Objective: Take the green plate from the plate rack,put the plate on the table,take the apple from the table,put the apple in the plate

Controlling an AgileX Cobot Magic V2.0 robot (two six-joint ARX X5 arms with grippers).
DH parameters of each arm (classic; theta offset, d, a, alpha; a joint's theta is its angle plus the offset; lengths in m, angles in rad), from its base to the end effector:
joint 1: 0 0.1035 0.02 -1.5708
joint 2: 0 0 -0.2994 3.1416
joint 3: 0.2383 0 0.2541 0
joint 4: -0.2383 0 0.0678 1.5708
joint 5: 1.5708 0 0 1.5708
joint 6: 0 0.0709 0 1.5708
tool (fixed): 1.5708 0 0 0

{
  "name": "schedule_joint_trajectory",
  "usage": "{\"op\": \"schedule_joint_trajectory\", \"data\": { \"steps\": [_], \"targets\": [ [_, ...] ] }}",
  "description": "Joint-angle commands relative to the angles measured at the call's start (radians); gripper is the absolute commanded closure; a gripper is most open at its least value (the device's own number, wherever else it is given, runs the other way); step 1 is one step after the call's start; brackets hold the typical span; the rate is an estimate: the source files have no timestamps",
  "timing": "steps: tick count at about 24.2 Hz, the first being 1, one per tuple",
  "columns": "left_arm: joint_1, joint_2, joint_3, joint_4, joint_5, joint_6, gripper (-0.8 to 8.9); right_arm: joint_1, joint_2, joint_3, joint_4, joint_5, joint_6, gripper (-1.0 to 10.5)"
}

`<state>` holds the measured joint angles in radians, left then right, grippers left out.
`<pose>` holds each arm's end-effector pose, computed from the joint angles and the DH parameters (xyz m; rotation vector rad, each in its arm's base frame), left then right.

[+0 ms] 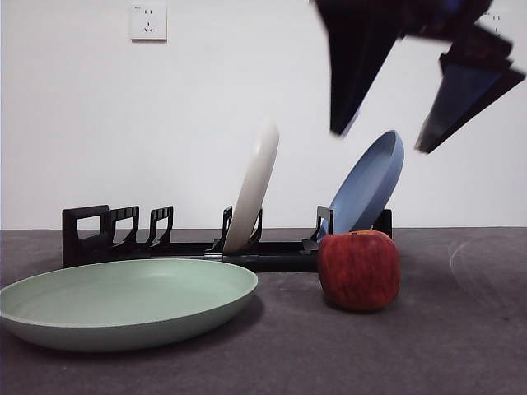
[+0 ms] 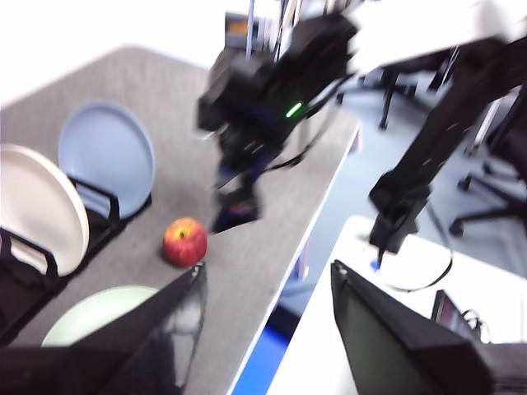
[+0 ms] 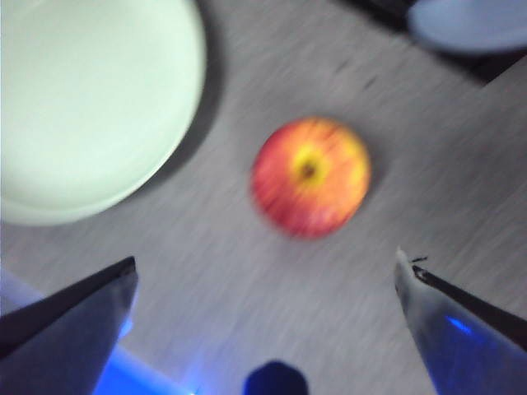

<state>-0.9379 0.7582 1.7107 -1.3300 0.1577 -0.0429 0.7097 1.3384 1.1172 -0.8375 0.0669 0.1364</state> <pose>0.0058 -0.0267 0.4945 0.1128 0.3900 -1.0734 0.2102 0.1743 0.2784 -0.2863 1.0287 0.5095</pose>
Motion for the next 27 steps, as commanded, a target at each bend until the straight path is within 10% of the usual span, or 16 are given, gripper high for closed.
{"op": "schedule_joint_trajectory", "data": {
  "steps": [1,18,27],
  "targets": [
    [0.000,-0.040,0.000,0.002,0.003,-0.031,5.61,0.002,0.080,-0.009,0.081,0.055,0.012,3.8],
    [-0.013,-0.071,0.000,0.002,0.007,-0.059,5.61,-0.044,0.361,0.008,0.185,0.056,0.014,4.0],
    [-0.013,-0.071,0.000,0.002,0.006,-0.061,5.61,-0.050,0.358,0.009,0.149,0.064,0.010,9.6]
  ]
}}
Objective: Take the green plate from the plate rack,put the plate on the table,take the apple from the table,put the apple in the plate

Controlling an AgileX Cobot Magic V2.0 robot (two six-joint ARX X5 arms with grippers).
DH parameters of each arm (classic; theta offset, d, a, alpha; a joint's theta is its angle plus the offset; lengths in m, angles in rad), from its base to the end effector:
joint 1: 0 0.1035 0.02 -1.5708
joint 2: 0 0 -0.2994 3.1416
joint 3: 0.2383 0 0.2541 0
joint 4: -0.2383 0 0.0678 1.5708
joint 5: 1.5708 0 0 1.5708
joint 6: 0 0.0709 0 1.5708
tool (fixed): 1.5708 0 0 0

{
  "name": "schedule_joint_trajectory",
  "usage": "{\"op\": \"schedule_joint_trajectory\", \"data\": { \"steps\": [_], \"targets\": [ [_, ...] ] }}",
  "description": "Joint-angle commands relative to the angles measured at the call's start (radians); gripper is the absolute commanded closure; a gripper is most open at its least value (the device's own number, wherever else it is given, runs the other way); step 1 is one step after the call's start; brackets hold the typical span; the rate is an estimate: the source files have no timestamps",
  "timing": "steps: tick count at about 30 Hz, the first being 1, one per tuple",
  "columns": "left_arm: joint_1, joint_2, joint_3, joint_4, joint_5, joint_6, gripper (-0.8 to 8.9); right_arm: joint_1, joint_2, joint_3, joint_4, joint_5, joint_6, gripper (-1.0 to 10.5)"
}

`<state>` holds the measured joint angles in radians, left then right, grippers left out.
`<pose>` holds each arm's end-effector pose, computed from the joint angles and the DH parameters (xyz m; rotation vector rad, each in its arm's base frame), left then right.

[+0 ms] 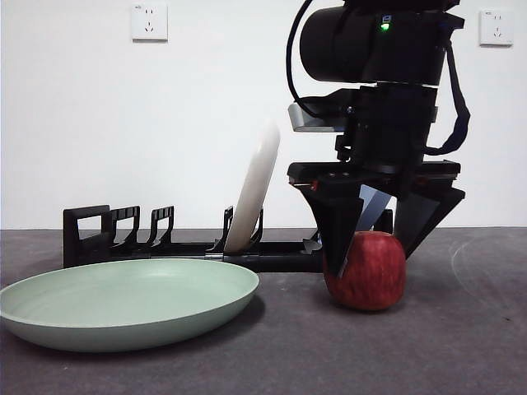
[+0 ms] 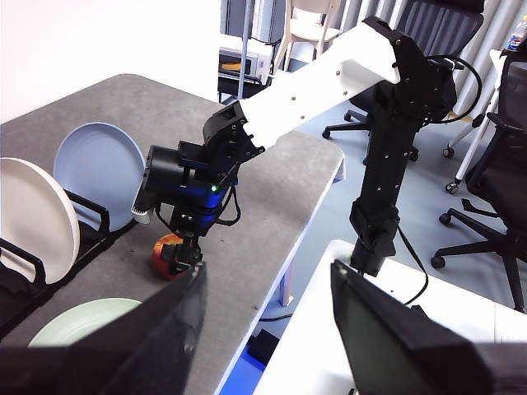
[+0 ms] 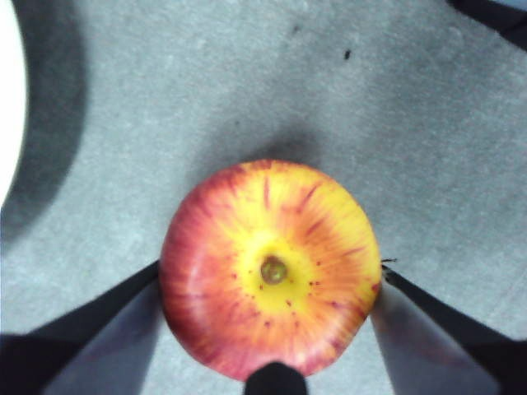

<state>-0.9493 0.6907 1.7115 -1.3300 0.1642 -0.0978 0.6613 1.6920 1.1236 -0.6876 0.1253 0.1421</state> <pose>-0.0104 -0.0054 0.4942 0.0377 0.3543 -1.0875 0.2733 0.2014 0.1870 -0.3637 1.1962 0.3766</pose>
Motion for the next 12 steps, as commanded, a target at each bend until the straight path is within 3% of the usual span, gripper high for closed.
{"op": "schedule_joint_trajectory", "data": {
  "steps": [1,7,12],
  "targets": [
    [-0.002,-0.004,0.000,0.002,0.000,-0.007,5.61,-0.001,0.003,0.008,-0.010,0.006,0.004,9.6],
    [-0.002,-0.003,-0.001,0.002,-0.001,-0.006,5.61,0.000,-0.018,0.140,-0.153,-0.026,-0.016,9.6],
    [-0.002,0.004,-0.003,0.002,0.000,-0.006,5.61,0.002,-0.034,0.352,-0.259,-0.205,-0.054,9.6]
  ]
}}
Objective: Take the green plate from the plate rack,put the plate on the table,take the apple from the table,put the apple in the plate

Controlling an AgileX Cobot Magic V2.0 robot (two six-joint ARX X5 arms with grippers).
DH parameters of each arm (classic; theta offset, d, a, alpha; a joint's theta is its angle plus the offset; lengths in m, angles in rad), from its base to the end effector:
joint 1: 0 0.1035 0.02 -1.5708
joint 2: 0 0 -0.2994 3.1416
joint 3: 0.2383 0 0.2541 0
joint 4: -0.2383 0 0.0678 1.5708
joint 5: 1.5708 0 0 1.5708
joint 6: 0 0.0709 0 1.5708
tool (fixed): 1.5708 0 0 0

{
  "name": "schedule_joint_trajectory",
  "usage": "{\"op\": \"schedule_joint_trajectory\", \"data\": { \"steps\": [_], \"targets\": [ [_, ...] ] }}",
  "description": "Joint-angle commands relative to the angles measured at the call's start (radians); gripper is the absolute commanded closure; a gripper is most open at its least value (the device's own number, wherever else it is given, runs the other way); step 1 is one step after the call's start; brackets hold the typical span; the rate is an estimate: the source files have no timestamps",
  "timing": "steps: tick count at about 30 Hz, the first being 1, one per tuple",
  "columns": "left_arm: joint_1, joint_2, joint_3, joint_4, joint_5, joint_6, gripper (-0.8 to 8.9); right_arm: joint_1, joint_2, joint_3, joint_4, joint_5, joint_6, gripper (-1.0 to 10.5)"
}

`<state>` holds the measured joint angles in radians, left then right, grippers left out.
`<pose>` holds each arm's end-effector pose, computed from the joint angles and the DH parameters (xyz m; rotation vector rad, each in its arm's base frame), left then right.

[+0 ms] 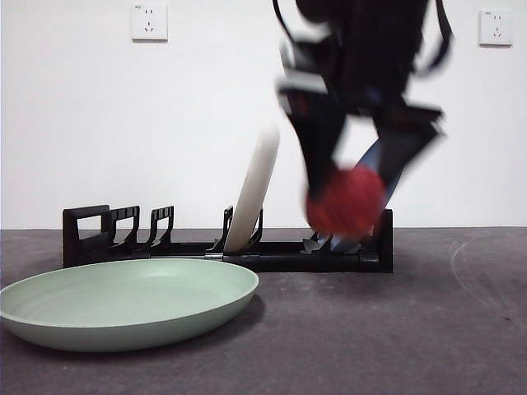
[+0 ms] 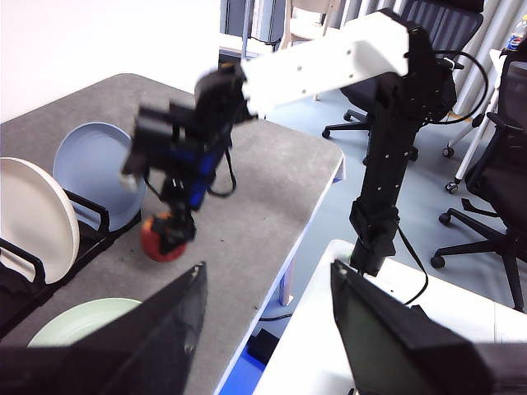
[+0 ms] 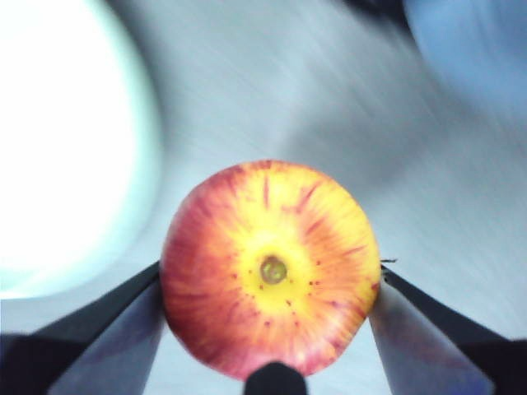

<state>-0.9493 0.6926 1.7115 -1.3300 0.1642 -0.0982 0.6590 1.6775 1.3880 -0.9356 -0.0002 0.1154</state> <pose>-0.0099 -0.0060 0.4942 0.0381 0.3563 -1.0872 0.2788 0.2159 0.2577 -0.3043 1.2051 0.5028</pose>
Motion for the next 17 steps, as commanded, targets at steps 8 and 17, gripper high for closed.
{"op": "schedule_joint_trajectory", "data": {
  "steps": [8,17],
  "targets": [
    [-0.002,0.006,-0.113,-0.001,-0.002,-0.006,5.61,0.113,-0.016,0.305,0.077,-0.190,-0.037,9.6],
    [-0.001,0.006,-0.386,-0.004,-0.141,-0.006,5.61,0.253,0.076,0.332,0.120,-0.127,-0.010,9.6]
  ]
}}
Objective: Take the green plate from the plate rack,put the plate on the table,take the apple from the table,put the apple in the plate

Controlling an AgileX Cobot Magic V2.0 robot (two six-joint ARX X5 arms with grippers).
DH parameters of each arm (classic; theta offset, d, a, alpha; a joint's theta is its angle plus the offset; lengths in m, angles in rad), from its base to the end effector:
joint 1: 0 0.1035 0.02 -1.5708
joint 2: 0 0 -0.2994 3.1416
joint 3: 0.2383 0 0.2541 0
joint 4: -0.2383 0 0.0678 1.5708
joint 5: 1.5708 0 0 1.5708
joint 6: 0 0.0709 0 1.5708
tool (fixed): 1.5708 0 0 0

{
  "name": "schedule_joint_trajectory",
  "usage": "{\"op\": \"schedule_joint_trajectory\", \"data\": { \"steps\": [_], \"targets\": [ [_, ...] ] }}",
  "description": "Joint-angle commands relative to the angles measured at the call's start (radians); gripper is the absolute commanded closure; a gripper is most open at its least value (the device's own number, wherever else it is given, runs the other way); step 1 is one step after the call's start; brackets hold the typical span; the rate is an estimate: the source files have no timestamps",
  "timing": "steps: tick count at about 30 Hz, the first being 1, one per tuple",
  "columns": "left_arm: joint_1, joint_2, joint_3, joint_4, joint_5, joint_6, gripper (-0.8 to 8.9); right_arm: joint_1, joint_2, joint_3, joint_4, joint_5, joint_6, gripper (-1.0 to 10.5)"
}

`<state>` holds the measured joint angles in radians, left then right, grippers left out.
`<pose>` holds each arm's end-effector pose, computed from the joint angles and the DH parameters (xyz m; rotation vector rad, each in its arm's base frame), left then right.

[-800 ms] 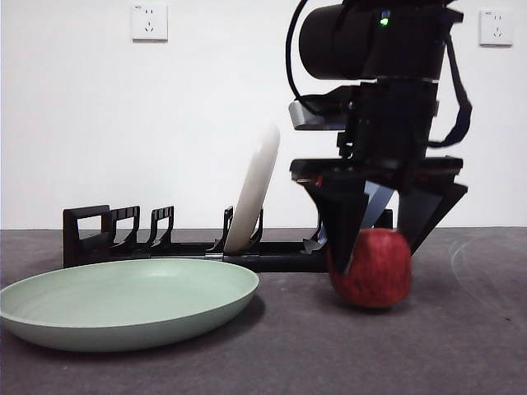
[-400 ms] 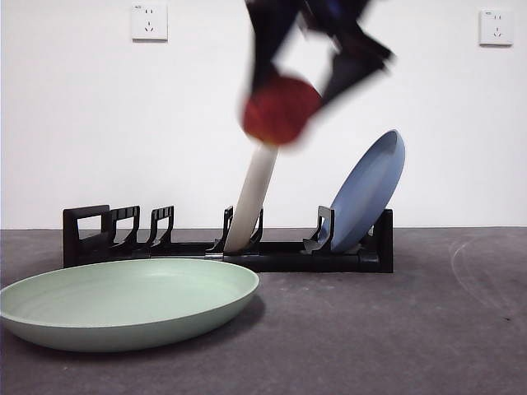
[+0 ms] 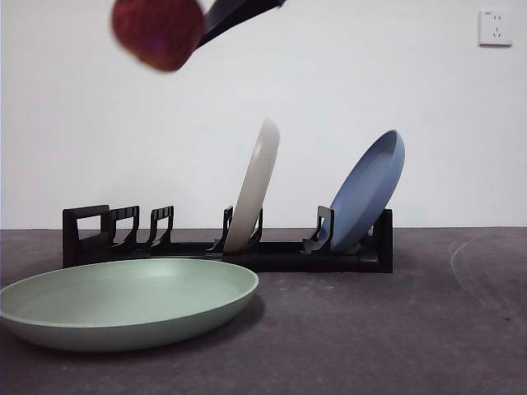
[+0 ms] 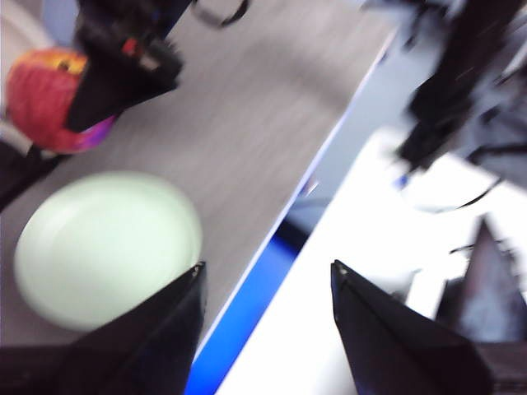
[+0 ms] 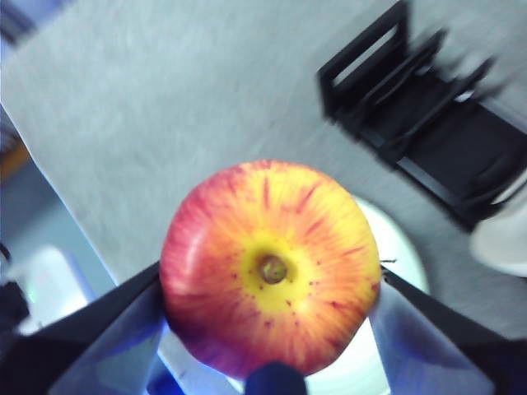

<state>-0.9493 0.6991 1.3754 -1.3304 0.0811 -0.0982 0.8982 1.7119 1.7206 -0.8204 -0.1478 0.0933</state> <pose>0.0278 -0.0487 0.4133 0.2005 0.6663 -0.9585 0.2432 0.3221 0.3620 -0.2302 0.8324 0.9459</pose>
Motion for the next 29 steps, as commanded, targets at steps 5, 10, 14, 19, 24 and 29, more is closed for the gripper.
{"op": "schedule_joint_trajectory", "data": {
  "steps": [5,10,14,19,24,29],
  "targets": [
    [0.000,-0.001,-0.118,-0.005,-0.178,-0.006,5.61,0.039,0.143,-0.002,0.004,0.025,0.019,9.6],
    [0.014,-0.007,-0.119,-0.006,-0.290,-0.006,5.61,0.045,0.251,-0.002,-0.027,0.059,0.019,9.6],
    [0.037,-0.021,-0.119,-0.006,-0.317,-0.002,5.61,0.045,0.325,-0.002,-0.057,0.091,0.019,9.6],
    [0.053,-0.038,-0.119,-0.006,-0.313,-0.001,5.61,0.045,0.378,-0.002,-0.062,0.092,0.019,9.6],
    [0.054,-0.045,-0.119,-0.006,-0.310,-0.002,5.61,0.045,0.388,-0.002,-0.061,0.092,0.019,9.6],
    [0.054,-0.045,-0.119,-0.006,-0.310,-0.002,5.61,0.044,0.392,-0.002,-0.040,0.092,0.018,9.6]
  ]
}}
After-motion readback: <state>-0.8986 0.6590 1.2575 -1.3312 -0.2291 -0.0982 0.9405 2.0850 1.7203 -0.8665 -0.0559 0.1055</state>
